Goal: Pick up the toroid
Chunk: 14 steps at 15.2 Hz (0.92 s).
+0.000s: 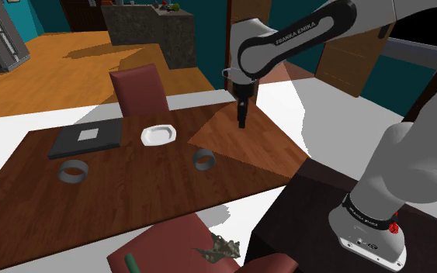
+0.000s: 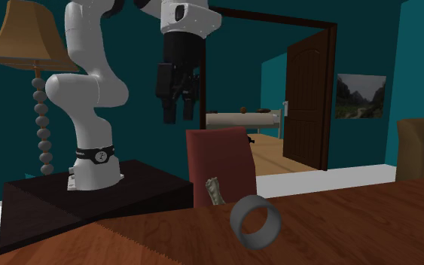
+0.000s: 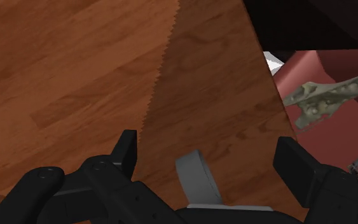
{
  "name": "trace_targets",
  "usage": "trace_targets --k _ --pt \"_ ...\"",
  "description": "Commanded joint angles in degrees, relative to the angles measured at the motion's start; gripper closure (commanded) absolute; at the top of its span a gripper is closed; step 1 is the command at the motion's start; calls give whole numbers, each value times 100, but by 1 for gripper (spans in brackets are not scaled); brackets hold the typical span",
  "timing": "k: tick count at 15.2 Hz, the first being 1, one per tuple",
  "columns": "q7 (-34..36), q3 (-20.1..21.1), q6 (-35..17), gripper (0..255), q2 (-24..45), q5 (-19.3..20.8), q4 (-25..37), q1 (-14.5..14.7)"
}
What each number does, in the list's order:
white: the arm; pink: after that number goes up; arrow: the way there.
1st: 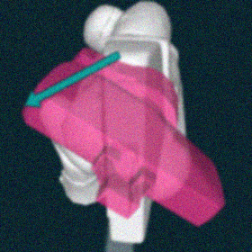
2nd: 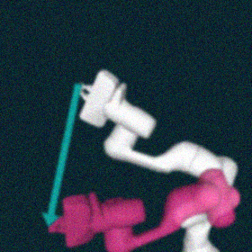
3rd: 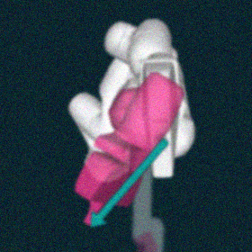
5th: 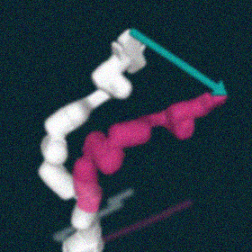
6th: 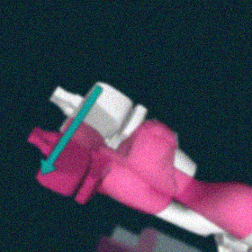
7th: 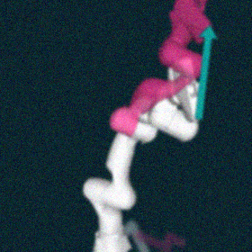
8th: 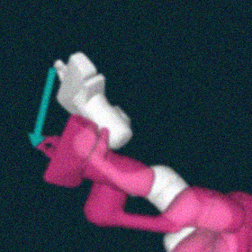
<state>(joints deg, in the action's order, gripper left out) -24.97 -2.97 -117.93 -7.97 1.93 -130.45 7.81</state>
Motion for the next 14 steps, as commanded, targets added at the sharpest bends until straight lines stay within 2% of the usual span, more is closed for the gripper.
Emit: trace_targets --k 1,7,14 --pt "-146 50 -250 0 419 -23 173 73" --pt "-569 213 -790 0 1632 -40 850 232" --pt "-972 438 -1174 0 3023 59 1863 413"
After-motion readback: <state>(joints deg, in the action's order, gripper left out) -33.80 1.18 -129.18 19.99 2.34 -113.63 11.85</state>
